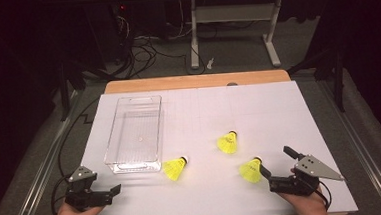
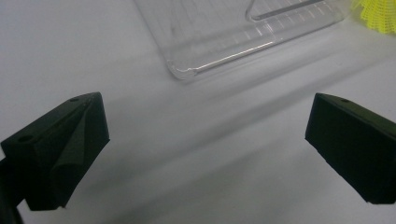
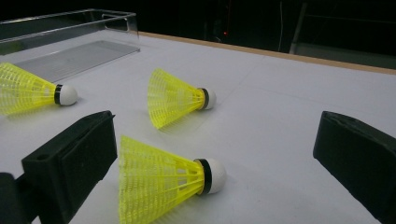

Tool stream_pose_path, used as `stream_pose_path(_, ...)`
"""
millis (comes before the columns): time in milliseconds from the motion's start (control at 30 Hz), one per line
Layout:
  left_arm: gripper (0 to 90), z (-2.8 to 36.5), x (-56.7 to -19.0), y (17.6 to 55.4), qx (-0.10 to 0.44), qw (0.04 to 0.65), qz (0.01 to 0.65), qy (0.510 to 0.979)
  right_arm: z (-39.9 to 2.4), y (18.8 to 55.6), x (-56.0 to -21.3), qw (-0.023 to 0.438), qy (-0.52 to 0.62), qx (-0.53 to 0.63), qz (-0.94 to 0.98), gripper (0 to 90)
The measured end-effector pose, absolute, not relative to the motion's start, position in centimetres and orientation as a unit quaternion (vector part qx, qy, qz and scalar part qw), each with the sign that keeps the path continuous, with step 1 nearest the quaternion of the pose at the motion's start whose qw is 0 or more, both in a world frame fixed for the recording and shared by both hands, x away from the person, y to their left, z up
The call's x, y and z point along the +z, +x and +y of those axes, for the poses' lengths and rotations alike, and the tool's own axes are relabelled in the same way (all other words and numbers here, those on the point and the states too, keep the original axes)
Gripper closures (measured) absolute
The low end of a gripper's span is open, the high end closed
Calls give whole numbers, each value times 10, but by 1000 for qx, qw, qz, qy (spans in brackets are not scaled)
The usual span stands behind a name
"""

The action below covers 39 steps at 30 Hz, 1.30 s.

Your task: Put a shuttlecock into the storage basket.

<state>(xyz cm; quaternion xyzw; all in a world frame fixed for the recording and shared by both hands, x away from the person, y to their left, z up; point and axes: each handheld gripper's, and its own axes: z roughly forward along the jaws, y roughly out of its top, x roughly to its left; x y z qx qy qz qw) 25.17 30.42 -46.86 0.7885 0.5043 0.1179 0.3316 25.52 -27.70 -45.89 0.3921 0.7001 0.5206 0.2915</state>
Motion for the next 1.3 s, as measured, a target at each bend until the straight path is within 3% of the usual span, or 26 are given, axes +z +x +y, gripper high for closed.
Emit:
stream_pose_path(333,7,301,-464,254,98,337,523,776,-273,253,-458,297,385,518,704,3)
stream_pose_path(767,7,289,-451,260,72,295,574,760,-280,257,-459,299,386,503,713,4)
stream_pose_path(1300,7,287,-440,264,42,264,559,784,-275,256,-455,306,382,500,714,3)
